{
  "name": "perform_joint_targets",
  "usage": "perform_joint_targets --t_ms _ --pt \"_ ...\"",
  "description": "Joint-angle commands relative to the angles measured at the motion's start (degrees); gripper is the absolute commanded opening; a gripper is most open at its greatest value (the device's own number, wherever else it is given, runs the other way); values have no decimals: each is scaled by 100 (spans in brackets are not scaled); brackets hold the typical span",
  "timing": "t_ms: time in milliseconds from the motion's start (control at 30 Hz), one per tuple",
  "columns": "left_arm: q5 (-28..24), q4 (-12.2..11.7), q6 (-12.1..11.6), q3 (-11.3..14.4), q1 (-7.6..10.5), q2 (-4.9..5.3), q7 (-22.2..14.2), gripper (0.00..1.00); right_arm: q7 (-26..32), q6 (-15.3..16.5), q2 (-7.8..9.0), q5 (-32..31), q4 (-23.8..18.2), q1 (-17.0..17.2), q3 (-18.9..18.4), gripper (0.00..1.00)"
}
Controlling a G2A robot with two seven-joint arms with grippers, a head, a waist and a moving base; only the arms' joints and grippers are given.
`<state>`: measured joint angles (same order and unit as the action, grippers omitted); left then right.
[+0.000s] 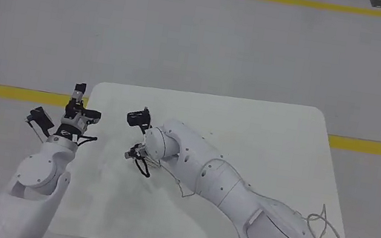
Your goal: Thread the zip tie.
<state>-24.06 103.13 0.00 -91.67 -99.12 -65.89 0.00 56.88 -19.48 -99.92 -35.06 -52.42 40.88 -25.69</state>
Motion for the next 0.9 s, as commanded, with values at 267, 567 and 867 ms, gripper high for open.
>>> perform_joint_targets --t_ms 267,567,867 --pt "0 0 0 0 0 0 0 100 -93 0 -104 -316 156 92 -45 100" --pt "0 0 0 0 0 0 0 100 -147 0 -379 -758 576 189 -350 100" --pt "0 0 0 0 0 0 0 100 -308 0 -590 -1342 591 442 -719 100"
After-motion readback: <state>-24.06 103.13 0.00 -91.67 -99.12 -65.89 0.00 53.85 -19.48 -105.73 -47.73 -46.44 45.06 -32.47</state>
